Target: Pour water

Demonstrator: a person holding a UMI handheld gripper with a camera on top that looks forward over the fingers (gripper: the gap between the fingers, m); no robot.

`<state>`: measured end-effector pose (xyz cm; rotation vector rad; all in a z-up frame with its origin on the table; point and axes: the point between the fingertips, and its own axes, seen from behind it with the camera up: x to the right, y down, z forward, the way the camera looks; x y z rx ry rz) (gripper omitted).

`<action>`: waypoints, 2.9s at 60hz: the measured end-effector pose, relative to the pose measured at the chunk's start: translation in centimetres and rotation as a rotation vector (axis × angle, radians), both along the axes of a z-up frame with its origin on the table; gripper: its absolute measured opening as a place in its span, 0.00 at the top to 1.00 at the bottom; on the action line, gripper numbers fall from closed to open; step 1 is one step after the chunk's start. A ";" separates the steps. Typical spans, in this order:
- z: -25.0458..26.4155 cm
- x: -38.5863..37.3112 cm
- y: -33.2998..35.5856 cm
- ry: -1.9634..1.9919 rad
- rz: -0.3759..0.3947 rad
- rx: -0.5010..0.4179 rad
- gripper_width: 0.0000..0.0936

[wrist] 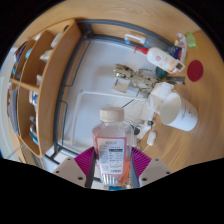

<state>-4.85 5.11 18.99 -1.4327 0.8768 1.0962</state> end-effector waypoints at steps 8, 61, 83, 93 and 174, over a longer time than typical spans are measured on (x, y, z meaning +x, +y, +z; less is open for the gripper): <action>-0.3 2.4 1.6 0.308 0.007 -0.040 0.42; 3.8 4.5 0.5 0.104 0.085 -0.053 0.42; 8.1 18.9 0.9 -1.007 -0.106 0.047 0.41; 3.2 25.4 2.2 -1.208 -0.147 -0.056 0.41; -3.5 26.1 -12.6 -1.231 0.047 -0.307 0.09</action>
